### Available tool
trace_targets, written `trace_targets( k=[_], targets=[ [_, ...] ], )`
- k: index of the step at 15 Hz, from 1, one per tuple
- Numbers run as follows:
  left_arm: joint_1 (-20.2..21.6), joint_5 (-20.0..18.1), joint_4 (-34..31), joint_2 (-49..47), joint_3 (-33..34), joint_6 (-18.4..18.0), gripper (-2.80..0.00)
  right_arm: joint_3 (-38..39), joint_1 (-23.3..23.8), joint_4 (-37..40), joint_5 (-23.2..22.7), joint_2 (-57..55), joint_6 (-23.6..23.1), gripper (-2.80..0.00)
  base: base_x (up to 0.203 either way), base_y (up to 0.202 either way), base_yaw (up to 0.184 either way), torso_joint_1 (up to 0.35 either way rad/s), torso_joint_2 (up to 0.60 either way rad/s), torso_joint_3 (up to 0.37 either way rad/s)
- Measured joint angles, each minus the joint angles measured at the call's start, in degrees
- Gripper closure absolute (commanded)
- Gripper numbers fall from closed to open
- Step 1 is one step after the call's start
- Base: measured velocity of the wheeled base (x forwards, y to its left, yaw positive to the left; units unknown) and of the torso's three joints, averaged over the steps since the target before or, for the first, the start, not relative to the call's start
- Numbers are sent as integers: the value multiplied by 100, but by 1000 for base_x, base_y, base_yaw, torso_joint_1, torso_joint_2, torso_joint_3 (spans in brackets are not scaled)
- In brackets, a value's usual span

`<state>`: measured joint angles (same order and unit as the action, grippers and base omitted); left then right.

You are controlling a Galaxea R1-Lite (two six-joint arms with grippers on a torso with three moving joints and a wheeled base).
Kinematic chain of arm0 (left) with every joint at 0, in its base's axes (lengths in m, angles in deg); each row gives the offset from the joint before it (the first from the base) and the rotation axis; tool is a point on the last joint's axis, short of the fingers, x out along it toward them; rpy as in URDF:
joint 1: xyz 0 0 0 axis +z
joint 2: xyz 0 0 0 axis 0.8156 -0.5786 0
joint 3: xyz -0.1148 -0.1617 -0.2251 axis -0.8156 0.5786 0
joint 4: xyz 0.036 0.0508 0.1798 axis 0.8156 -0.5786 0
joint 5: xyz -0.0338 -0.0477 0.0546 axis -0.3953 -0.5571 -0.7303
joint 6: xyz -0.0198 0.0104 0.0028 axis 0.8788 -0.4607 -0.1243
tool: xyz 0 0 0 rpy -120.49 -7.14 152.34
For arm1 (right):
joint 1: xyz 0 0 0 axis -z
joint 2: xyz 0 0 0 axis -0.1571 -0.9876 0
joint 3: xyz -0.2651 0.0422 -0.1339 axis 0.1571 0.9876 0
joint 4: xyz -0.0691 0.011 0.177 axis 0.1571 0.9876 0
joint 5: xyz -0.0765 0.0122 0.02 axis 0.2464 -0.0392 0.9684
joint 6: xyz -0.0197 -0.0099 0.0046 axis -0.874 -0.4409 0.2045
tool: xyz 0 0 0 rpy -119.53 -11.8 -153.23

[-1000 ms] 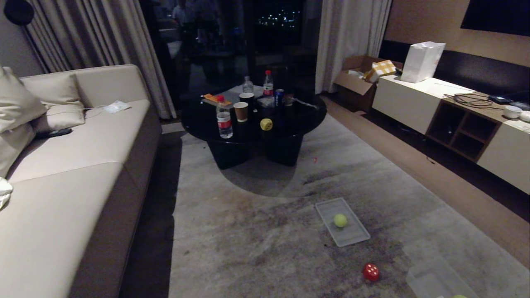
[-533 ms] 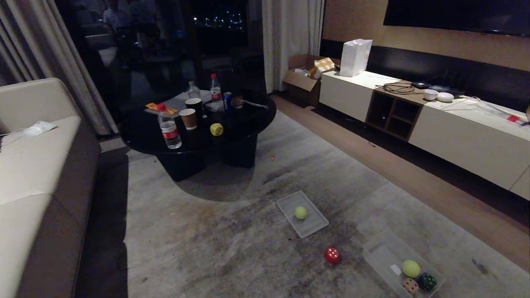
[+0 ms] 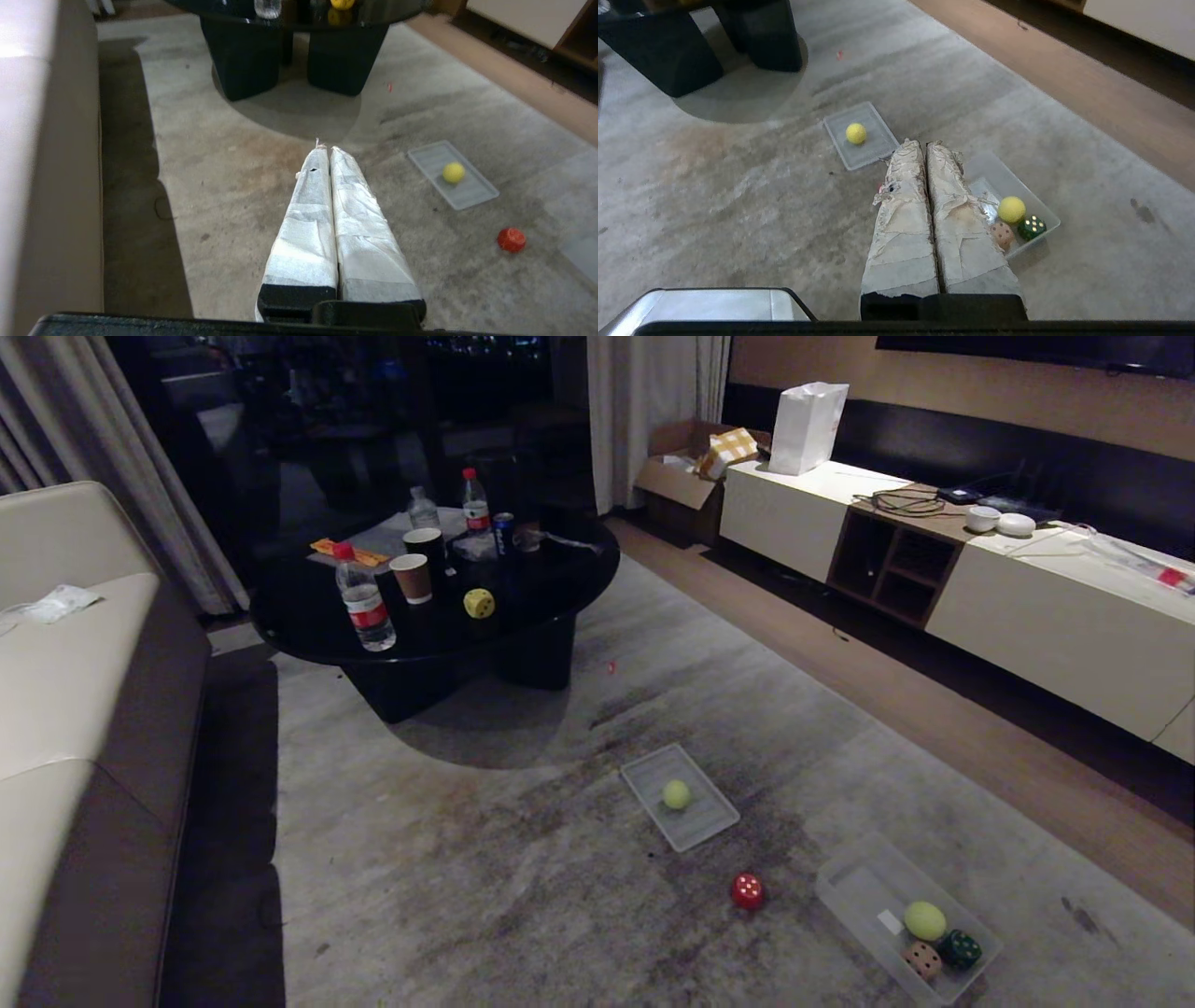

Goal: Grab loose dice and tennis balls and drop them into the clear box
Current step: Find toys out of the box

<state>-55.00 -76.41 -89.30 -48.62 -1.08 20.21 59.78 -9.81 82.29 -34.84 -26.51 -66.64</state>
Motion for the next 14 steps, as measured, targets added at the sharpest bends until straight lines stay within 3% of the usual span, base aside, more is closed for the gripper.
trace_targets(
  k=[14],
  targets=[
    [0,9,15,0,0,41,0,0,0,1,0,-2,3,0,0,0,0,2,2,-198]
  ],
)
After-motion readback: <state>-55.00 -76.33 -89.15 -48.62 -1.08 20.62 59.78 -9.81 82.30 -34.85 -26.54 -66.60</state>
